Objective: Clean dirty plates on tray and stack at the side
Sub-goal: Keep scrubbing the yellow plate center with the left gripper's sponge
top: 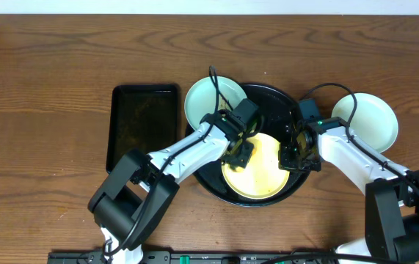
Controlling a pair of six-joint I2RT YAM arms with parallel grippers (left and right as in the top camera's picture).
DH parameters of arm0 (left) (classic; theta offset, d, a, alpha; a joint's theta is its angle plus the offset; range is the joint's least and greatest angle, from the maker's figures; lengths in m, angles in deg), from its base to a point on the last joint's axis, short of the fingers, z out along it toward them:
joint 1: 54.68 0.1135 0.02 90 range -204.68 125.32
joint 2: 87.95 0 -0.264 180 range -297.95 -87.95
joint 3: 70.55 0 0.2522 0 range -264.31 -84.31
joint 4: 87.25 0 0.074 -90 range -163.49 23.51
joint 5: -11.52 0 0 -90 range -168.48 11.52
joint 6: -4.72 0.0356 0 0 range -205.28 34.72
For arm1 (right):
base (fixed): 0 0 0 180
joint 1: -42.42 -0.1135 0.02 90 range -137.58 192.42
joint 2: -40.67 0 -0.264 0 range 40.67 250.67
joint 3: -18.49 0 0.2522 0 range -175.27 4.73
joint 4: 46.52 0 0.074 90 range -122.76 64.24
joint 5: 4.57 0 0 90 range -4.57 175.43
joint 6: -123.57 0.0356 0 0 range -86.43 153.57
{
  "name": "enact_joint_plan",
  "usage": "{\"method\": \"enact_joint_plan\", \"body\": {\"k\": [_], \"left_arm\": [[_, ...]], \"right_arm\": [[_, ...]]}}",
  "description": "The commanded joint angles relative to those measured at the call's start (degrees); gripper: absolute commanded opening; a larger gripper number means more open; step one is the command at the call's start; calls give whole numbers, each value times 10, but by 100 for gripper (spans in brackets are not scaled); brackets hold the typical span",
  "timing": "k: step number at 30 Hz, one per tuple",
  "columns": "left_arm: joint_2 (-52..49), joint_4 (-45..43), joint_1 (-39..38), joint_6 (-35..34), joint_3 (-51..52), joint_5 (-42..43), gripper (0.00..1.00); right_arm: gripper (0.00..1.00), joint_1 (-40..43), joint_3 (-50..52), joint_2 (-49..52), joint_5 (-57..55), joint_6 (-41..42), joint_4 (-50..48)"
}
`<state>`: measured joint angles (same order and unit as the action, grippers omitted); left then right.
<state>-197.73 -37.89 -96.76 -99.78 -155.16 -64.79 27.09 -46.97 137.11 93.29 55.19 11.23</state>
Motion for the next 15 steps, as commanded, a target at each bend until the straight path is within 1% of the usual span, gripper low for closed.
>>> {"method": "enact_joint_plan", "body": {"k": [1,3,5,15], "left_arm": [[2,7,-9,31,11,121,8],[2,-3,-14,45,11,168,8],[2,-13,-18,46,11,195,8],[1,-25,-25,46,13,195,8]], "right_arm": [[1,8,15,13,-74,2,10],[1,8,15,13,-74,2,10],[1,8,15,13,-74,2,10],[1,8,15,13,-74,2,10]]}}
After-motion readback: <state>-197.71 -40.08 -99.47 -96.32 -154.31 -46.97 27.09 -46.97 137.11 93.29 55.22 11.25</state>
